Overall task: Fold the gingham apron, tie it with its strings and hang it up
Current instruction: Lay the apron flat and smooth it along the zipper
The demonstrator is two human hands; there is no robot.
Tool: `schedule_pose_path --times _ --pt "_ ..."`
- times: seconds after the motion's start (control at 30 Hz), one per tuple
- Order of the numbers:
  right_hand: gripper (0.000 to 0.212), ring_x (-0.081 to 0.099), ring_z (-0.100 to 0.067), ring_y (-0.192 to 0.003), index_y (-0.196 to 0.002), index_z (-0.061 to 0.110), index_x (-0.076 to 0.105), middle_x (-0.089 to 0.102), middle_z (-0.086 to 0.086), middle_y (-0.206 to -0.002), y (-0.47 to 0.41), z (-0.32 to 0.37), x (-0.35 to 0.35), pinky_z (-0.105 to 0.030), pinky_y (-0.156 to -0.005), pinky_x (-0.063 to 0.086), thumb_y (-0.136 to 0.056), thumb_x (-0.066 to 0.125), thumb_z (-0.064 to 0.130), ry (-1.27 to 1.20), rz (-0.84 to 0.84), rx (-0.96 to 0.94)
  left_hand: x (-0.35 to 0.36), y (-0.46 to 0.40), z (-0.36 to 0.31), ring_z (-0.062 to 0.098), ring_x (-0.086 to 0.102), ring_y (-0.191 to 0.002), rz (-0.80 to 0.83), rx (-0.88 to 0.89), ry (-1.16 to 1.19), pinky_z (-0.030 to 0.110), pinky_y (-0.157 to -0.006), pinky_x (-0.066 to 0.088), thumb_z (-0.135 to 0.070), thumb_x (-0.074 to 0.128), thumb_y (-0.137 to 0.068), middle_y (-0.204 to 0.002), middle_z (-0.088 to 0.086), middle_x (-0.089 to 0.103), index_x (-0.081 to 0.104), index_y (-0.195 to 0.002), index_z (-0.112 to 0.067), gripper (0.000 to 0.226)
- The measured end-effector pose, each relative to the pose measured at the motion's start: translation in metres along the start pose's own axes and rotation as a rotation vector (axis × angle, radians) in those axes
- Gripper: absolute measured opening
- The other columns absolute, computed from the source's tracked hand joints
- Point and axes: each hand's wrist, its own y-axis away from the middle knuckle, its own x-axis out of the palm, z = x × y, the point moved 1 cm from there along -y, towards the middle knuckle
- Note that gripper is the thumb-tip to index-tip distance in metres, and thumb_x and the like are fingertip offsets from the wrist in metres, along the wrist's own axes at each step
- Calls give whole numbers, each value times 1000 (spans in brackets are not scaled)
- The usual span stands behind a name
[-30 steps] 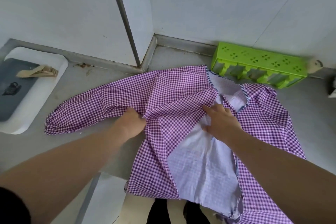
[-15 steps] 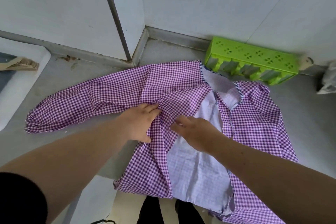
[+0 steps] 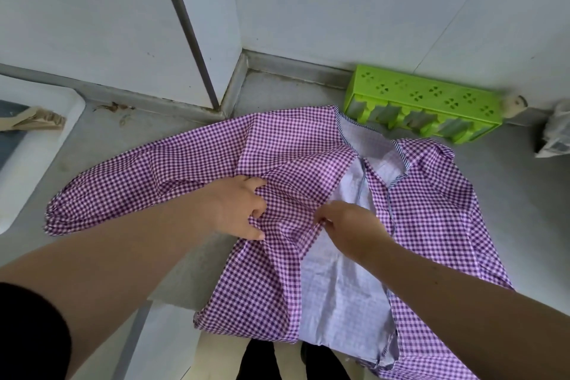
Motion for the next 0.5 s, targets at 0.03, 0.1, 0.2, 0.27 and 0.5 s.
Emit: schedule_pose_path --times 0.03,0.1,0.2,0.27,0.5 --pt "25 66 -12 -85 -115 41 64 66 15 -104 3 -2 -5 -29 -67 54 -103 47 28 -47 5 102 -3 2 -1 26 27 -153 11 -10 17 50 -113 43 -80 52 -87 -175 -8 10 69 -105 -37 50" --pt "23 65 -10 -72 -110 39 58 68 13 -92 6 -2 -6 -27 -55 49 -101 44 24 -196 29 261 -7 4 -5 24 30 -151 17 -26 45 48 -114 41 -77 45 -93 -174 -11 12 72 -92 -31 54" --pt "18 72 -22 -74 -111 17 54 74 -7 -94 4 12 9 -42 -66 64 -92 53 14 -871 16 545 -8 1 -8 22 38 -145 -33 -56 98 49 -112 45 -74 39 -99 -170 -10 21 73 -92 -33 54" --pt "22 72 -26 -75 -111 2 57 74 -17 -93 4 24 21 -46 -74 65 -92 60 12 -1262 82 687 -6 -2 -11 21 40 -141 -60 -65 97 47 -111 45 -73 42 -98 -167 -8 27 73 -94 -32 51" --pt "22 66 -15 -78 -96 19 74 76 -7 -89 26 43 42 -36 -79 59 -97 66 40 -1068 331 515 2 -8 -12 22 39 -142 -94 -72 82 46 -112 45 -70 60 -88 -166 -5 27 64 -95 -32 40"
